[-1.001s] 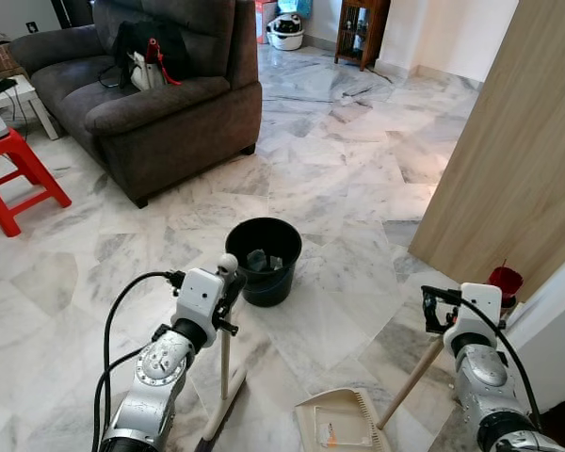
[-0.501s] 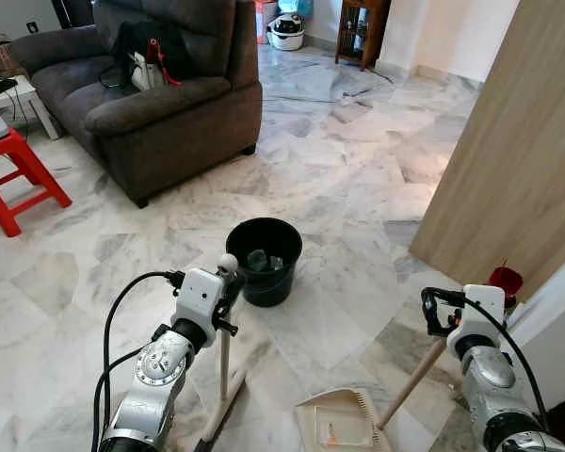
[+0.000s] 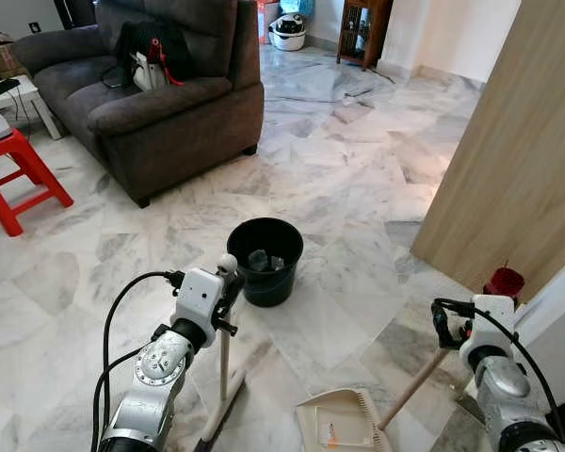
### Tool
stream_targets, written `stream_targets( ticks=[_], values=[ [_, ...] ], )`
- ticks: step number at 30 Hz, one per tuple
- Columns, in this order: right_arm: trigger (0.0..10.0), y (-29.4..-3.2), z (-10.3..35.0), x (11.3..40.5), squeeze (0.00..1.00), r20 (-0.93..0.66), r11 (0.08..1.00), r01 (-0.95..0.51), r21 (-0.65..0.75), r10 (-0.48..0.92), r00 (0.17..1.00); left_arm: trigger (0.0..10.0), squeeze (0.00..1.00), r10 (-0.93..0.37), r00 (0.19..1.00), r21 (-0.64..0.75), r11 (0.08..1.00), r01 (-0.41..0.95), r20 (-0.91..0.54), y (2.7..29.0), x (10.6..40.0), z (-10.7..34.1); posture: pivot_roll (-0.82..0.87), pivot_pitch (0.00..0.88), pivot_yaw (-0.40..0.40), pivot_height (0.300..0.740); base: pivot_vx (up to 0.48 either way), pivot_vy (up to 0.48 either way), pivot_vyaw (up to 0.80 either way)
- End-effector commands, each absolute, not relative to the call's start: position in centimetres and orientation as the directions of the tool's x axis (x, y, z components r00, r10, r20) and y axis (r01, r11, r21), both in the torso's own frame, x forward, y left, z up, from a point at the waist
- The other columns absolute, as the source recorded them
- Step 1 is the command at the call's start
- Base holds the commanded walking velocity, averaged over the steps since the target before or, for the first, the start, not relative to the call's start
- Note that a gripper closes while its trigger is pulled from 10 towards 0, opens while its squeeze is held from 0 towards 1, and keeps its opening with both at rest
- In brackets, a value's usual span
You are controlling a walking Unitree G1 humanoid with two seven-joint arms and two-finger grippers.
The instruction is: Sweep floor
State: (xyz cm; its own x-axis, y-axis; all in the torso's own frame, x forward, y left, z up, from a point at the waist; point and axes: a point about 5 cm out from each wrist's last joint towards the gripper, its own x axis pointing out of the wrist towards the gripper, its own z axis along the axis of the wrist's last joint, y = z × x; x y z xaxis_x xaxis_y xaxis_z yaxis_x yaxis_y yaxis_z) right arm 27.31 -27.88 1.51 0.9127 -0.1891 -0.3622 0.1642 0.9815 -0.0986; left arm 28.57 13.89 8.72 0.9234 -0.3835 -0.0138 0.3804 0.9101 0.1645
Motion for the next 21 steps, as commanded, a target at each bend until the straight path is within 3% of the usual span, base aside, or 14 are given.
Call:
stream_targets(
  ticks=[1,14,15,16,21],
  values=[
    [10.0,-28.1,1.58,27.28,0.0,-0.364,0.982,0.164,-0.095,-0.187,0.912,10.0,0.0,-0.394,0.919,0.172,0.907,0.385,0.019,13.77,28.73,9.59,0.12,0.0,0.013,0.74,0.0,0.0,0.0],
    [10.0,-28.01,1.42,27.22,0.0,-0.379,0.984,0.156,-0.082,-0.176,0.909,10.0,0.0,-0.392,0.92,0.169,0.908,0.384,0.019,13.75,28.76,9.58,0.12,0.0,0.01,0.74,0.0,0.0,0.0],
    [1.4,-27.92,1.3,27.16,0.0,-0.384,0.985,0.151,-0.084,-0.171,0.907,10.0,0.0,-0.392,0.92,0.169,0.908,0.384,0.019,13.74,28.76,9.58,0.12,0.0,0.01,0.74,0.0,0.0,0.0],
    [0.0,-27.87,1.21,27.1,0.0,-0.388,0.985,0.149,-0.085,-0.171,0.906,10.0,0.0,-0.393,0.919,0.169,0.908,0.384,0.019,13.74,28.76,9.58,0.12,0.0,0.01,0.74,0.0,0.0,0.0],
    [0.0,-27.52,0.94,27.03,0.0,-0.404,0.99,0.121,-0.076,-0.141,0.904,10.0,0.0,-0.394,0.919,0.167,0.907,0.386,0.018,13.74,28.74,9.58,0.12,0.0,0.011,0.74,0.0,0.0,0.0]
  ],
)
